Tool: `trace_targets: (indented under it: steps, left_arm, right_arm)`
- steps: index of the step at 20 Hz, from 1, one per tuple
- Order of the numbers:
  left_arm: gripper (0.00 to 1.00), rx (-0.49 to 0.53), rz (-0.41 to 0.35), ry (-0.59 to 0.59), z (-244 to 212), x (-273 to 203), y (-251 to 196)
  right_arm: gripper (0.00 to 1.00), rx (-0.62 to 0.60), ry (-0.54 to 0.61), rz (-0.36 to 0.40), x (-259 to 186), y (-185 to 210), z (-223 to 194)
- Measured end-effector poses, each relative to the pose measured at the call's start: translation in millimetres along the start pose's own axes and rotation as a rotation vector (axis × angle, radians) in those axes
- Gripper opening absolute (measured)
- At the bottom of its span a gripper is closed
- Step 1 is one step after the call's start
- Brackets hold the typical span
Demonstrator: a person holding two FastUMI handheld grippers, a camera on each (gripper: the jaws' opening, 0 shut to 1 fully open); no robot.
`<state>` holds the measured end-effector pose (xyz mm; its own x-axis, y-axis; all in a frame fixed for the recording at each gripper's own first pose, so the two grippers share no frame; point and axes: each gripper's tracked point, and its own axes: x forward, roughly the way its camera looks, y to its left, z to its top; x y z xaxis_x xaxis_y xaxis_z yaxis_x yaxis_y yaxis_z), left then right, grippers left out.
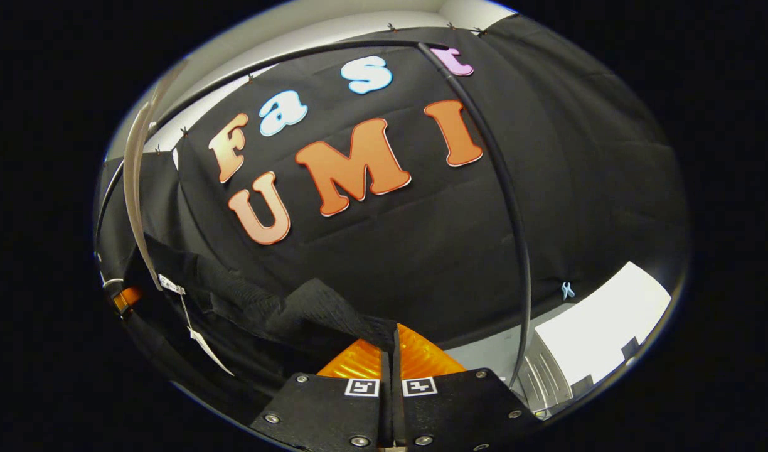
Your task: Grasp the clothes on the hanger with both hands and then place them into the laundry hamper below.
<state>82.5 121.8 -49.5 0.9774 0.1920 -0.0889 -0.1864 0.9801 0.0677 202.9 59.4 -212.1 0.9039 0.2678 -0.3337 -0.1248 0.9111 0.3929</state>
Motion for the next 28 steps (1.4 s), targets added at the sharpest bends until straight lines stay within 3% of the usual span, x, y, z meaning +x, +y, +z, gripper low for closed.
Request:
trace_targets:
  steps: [7,12,28]
  left_arm:
    - [0.07,0.017,0.046,0.096,-47,-8,45]
    - [0.07,-0.003,0.016,0.200,-95,-5,42]
    - [0.07,-0.001,-0.197,0.564,-266,-9,-43]
  right_arm:
    - [0.00,0.005,0.081,-0.012,13,18,-50]
    - [0.00,0.031,0.116,-0.059,11,3,-77]
    - [0.00,0.022,0.302,-0.163,3,-19,-199]
